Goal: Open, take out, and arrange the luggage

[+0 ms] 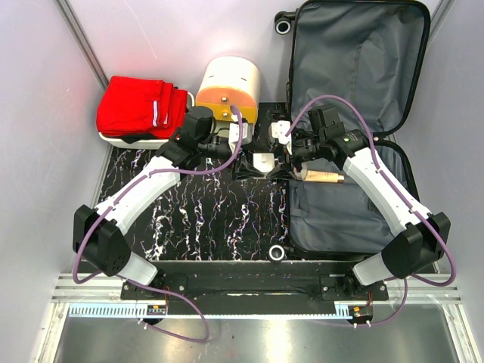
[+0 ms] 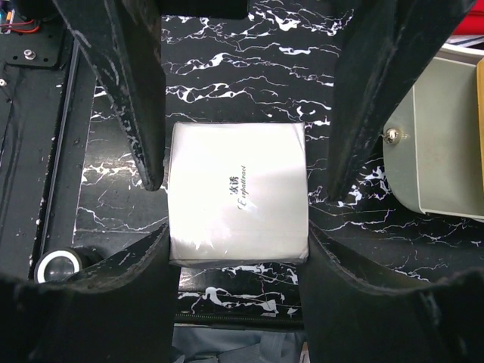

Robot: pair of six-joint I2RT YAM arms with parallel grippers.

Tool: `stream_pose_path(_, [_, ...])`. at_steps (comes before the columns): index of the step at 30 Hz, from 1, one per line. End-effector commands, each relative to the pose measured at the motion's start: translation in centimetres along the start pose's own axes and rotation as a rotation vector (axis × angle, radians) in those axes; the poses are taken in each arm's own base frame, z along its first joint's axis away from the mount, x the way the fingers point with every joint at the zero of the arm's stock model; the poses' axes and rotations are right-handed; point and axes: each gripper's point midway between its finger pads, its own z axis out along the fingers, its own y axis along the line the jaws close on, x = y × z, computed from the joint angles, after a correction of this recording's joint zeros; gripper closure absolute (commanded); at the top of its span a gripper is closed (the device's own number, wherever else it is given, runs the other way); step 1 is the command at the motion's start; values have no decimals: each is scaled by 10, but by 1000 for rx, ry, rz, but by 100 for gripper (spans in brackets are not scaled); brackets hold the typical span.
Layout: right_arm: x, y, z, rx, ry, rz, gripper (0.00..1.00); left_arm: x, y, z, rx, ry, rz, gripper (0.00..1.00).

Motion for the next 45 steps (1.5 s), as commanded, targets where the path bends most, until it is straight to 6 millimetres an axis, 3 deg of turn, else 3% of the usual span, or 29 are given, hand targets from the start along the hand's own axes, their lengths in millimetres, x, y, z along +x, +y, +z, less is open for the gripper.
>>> stream_pose_path(1, [-27,-9,-2,28,-65,-78,90,-12,3,4,-11,-39,60,21])
stream_pose_path(7, [-26,-8,-3,31,-65,-92,91,3,2,5,0,2,75,25])
stream_pose_path(13, [-24,-7,-2,32,-60,-104,88,2,6,5,-15,-2,88,55])
stream_pose_path(14, [-24,-8,-3,37,-59,-106,82,4,6,6,-13,2,75,60])
stream_pose_path(16, [-22,-12,-4,59,-44,-80,63,5,9,4,-29,6,28,80])
stream_pose_path(17, [-21,-15,-4,73,-35,-65,39,10,16,0,-52,6,-10,87])
stream_pose_path(18, [-18,-22,-6,116,-11,-29,29,10,23,-4,-80,0,-46,93])
stream_pose_path(19, [-14,-28,-9,150,4,-2,23,5,35,-8,-126,-28,-50,98])
stream_pose_path(20, [-10,-35,-13,188,16,19,17,14,51,-21,-211,-32,-151,100])
stream_pose_path(22, [-10,-46,-22,240,-12,82,10,10,77,-37,-328,-82,-214,100])
stream_pose_path(23, [-6,-55,-33,282,-18,108,5,20,101,-55,-438,-77,-244,100])
stream_pose_path(24, [-6,-61,-38,309,-29,127,2,24,112,-63,-493,-78,-260,100])
stream_pose_path(29, [11,-80,-63,426,-12,193,0,56,184,-115,-907,-87,-321,100])
stream_pose_path(31, [14,-82,-68,451,-2,200,0,76,202,-119,-985,-67,-343,100])
stream_pose_path(32, [15,-83,-72,474,7,199,0,76,216,-129,-1059,-72,-348,100])
stream_pose_path(34, [18,-84,-77,496,15,203,0,100,234,-129,-1124,-52,-400,100])
stream_pose_path(38, [21,-85,-84,534,31,216,0,117,268,-137,-1248,-70,-426,100])
stream_pose_path(45, [28,-83,-88,566,61,269,0,150,292,-122,-1275,-83,-447,100])
